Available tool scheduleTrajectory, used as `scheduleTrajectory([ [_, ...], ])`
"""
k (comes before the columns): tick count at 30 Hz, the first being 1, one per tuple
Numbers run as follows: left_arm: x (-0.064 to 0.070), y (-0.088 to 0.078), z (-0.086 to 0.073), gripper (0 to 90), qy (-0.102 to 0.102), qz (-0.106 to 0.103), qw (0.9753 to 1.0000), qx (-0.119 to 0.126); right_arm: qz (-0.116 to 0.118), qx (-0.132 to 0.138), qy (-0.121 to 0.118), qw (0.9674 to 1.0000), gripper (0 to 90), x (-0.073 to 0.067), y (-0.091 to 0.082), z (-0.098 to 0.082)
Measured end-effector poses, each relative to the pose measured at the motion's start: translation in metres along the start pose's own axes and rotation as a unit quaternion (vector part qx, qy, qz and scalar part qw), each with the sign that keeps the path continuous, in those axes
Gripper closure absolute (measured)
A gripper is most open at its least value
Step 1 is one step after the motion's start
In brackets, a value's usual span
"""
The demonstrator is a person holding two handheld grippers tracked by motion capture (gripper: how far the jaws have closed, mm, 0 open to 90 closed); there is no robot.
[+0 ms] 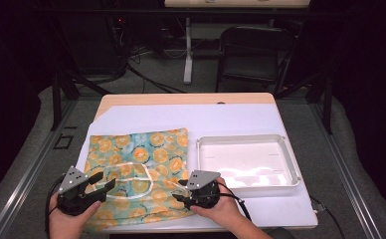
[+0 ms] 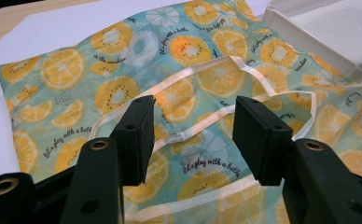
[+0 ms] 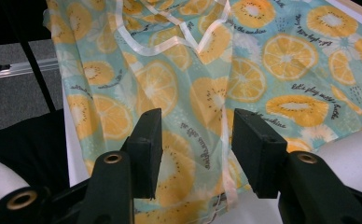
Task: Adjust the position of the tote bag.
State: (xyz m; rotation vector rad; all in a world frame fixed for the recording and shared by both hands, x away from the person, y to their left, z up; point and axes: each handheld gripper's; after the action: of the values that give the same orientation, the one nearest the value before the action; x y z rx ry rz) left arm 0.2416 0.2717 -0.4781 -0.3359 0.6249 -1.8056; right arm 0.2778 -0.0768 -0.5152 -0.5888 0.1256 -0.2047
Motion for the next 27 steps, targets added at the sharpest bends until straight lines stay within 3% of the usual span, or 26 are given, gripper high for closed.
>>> scheduleTrajectory([
  [11,0.002,0.008,0.008,48.8,0.002,-0.013,0.9999,0.006,0.005,-0.012,-0.011,0.9999,46.1,-0.016,-0.002,-0.009],
  [12,0.003,0.011,0.01,48.8,0.005,-0.016,0.9998,0.006,0.004,-0.019,-0.025,0.9995,45.4,-0.021,-0.004,-0.012],
  [17,0.005,0.015,0.013,48.7,0.01,-0.022,0.9997,0.006,0.008,-0.024,-0.036,0.999,43.5,-0.029,-0.01,-0.02],
  [24,0.006,0.019,0.016,48.4,0.011,-0.026,0.9996,0.009,0.014,-0.03,-0.045,0.9984,41.4,-0.032,-0.013,-0.025],
  [25,0.006,0.02,0.017,48.4,0.014,-0.028,0.9995,0.008,0.025,-0.05,-0.046,0.9974,41.3,-0.032,-0.015,-0.026],
  [27,0.007,0.023,0.018,48.4,0.013,-0.031,0.9994,0.008,0.026,-0.056,-0.047,0.997,41.3,-0.033,-0.014,-0.028],
])
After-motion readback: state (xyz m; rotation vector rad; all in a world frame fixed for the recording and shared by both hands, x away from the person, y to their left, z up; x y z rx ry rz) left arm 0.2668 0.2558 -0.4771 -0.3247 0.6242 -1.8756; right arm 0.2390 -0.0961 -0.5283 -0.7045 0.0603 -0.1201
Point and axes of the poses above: each handheld gripper's, and its own axes: y roughly forward along the jaws, z roughly out of its top, x roughly to its right, and after that the axes turned 12 degrees about z, right-handed
